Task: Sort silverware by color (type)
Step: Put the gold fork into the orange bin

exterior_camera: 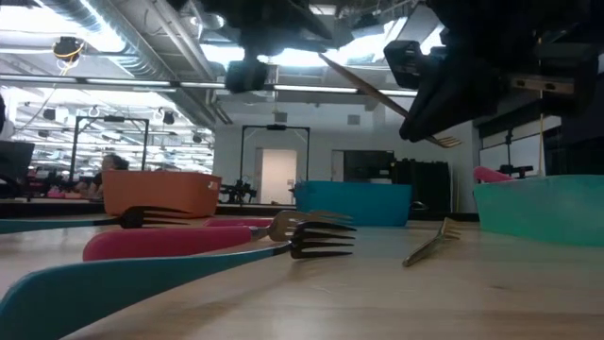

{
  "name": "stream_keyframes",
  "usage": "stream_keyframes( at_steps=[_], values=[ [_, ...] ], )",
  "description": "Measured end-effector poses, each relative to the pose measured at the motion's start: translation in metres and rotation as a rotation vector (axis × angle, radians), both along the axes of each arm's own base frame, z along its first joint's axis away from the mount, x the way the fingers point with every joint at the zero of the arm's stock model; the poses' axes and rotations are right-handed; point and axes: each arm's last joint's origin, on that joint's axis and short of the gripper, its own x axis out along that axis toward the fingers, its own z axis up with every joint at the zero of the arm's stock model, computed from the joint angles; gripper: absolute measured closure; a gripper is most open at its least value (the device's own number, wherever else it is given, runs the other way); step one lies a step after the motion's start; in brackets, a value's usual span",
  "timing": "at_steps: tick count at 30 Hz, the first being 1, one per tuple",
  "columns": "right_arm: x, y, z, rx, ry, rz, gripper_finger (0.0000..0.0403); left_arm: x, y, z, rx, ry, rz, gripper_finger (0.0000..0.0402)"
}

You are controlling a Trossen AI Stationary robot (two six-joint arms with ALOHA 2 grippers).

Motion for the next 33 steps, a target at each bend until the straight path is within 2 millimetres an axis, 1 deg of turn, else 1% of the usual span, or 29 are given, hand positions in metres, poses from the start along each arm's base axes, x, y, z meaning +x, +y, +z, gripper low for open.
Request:
stream_keyframes(
  at_steps=[8,12,16,20,24,29,33],
  values=[
    [0.003,-0.001,0.003,-0.031,-0.055,-0.049,0.0403,-0.049,-0.004,0.04,0.166,0.037,0.137,0.0354],
    [0.007,-0.001,0.007,-0.03,-0.116,-0.071,0.0403,-0.076,-0.011,0.054,0.253,0.057,0.19,0.0354],
    [0.011,0.0,0.013,-0.016,-0.188,-0.107,0.0403,-0.099,-0.022,0.062,0.359,0.078,0.236,0.0354],
    [0.013,-0.001,0.017,-0.013,-0.244,-0.174,0.0403,-0.115,-0.035,0.062,0.48,0.105,0.263,0.0354],
    [0.015,-0.003,0.02,0.001,-0.287,-0.266,0.0403,-0.122,-0.053,0.056,0.553,0.121,0.28,0.0354],
    [0.017,-0.005,0.025,0.026,-0.36,-0.391,0.0403,-0.124,-0.074,0.046,0.609,0.113,0.318,0.0354],
    [0.019,-0.006,0.029,0.06,-0.425,-0.484,0.0403,-0.117,-0.091,0.034,0.672,0.087,0.376,0.0354]
  ],
)
